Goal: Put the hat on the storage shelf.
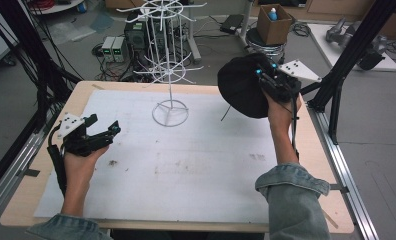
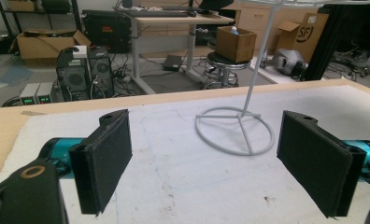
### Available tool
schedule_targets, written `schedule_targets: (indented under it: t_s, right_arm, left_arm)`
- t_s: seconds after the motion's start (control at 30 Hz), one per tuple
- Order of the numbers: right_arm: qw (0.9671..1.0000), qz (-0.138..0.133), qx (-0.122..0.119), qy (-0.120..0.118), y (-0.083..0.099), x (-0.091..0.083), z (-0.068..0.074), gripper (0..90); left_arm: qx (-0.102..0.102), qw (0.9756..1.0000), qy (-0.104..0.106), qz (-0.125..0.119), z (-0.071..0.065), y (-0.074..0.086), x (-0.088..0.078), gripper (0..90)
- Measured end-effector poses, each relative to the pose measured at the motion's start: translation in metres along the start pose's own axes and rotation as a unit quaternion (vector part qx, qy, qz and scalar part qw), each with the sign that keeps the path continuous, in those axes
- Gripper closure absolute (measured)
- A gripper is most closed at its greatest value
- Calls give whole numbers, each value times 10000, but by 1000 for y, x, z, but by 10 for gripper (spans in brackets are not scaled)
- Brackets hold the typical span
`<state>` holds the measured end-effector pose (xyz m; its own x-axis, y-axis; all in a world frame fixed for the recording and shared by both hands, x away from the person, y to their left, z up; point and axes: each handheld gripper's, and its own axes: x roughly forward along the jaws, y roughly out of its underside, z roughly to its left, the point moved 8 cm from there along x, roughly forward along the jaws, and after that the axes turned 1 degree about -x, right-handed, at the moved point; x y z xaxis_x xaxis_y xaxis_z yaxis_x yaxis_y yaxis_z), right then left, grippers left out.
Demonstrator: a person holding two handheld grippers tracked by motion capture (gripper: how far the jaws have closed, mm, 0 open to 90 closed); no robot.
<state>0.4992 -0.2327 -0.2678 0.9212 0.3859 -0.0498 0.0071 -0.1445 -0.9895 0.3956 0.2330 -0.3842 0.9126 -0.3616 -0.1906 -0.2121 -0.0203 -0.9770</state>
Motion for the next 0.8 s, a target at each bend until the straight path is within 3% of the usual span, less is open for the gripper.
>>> schedule_targets:
  t_s: [0.13, 0.27, 0.5, 0.57, 0.6, 0.8]
  right_arm:
    - [9997, -236, 28, -10, -21, -3, -1, 695]
    - [9979, -579, 257, -151, -51, -7, -3, 695]
    - [9947, -826, 423, -451, -74, -7, -4, 690]
    - [9892, -1032, 747, -731, -85, -7, -10, 690]
    - [9882, -1049, 807, -776, -86, -8, -12, 690]
    - [9822, -1277, 929, -1022, -102, -9, -17, 690]
  left_arm:
    - [-3, 10000, -9, 10, 1, 0, 0, 181]
    - [-11, 10000, -35, -3, 1, 0, 0, 180]
    - [9, 10000, -59, 21, 2, 1, 0, 181]
    - [32, 10000, -69, 17, 3, 1, 0, 181]
    - [21, 10000, -77, 18, 3, 1, 0, 181]
    - [33, 9999, -99, 8, 5, 0, -1, 181]
